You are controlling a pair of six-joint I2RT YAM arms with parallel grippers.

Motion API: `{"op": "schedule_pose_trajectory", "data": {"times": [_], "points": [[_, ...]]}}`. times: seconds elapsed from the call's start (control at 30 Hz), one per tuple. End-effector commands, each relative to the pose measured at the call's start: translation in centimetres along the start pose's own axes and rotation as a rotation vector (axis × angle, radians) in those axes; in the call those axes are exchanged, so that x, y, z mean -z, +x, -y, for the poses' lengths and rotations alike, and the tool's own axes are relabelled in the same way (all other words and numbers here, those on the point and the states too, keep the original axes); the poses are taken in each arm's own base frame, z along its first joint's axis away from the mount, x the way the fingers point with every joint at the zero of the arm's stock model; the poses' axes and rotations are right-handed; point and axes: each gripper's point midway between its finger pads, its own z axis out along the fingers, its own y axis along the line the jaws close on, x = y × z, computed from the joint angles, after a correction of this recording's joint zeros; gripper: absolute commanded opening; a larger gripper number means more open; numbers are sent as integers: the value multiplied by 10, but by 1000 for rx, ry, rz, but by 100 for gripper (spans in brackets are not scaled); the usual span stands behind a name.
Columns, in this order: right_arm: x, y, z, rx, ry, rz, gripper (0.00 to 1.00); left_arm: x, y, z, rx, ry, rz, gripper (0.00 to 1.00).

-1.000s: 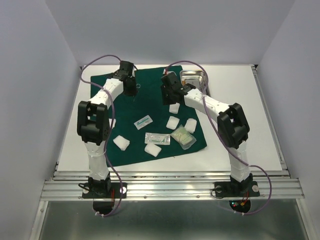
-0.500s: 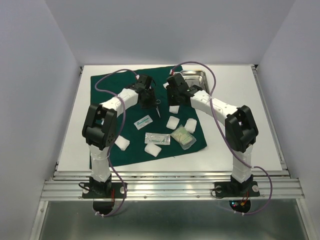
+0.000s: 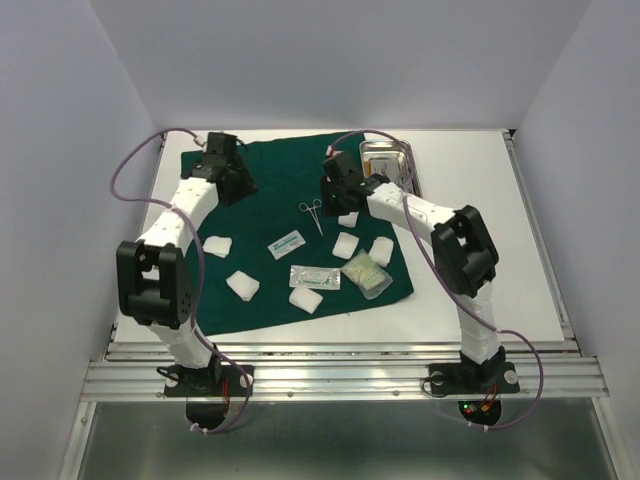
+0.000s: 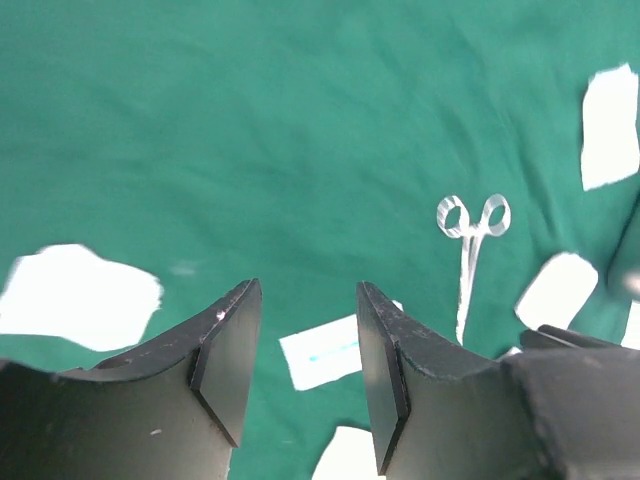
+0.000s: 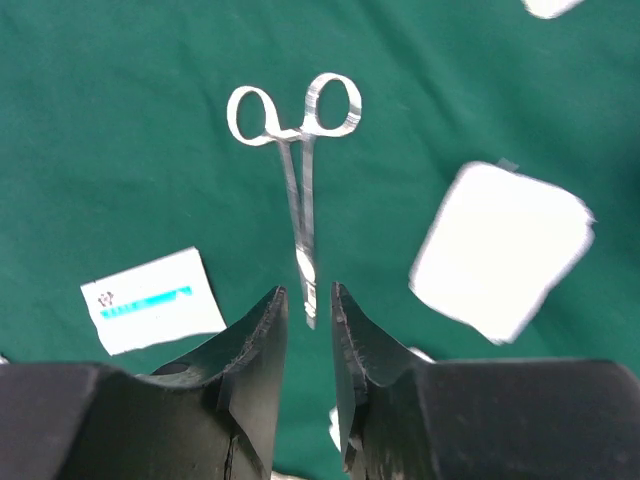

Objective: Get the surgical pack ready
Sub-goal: Pick up the medical item from the surgical kit.

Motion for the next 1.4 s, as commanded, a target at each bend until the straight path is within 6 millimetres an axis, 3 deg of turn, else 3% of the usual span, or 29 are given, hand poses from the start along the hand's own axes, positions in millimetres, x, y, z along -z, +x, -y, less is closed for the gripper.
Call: {"op": "schedule_pose_trajectory", "data": {"times": [0.0, 0.07, 0.23, 0.47, 0.57, 0.83, 1.17, 1.3, 1.37], "points": [[-9, -18, -33, 52, -52, 68, 30, 30, -14, -35, 15, -56, 59, 53], [-21, -16, -32, 68, -40, 55, 30, 36, -18, -41, 20, -65, 82, 53], [-40, -3, -32, 92, -18, 19, 32, 31, -12, -50, 30, -72, 70, 52], [-66, 39, -24, 135, 40, -56, 32, 23, -11, -47, 23, -57, 55, 50], [-68, 45, -16, 153, 90, -43, 32, 20, -9, -48, 23, -59, 49, 49], [-58, 30, -7, 185, 163, 23, 31, 18, -4, -49, 24, -56, 46, 49], [-21, -16, -30, 154, 85, 145, 32, 17, -5, -49, 22, -53, 47, 47], [-31, -12, -25, 184, 120, 114, 32, 16, -4, -48, 21, -46, 44, 46], [-43, 3, -21, 199, 130, 68, 32, 17, -3, -48, 23, -47, 42, 46]]}}
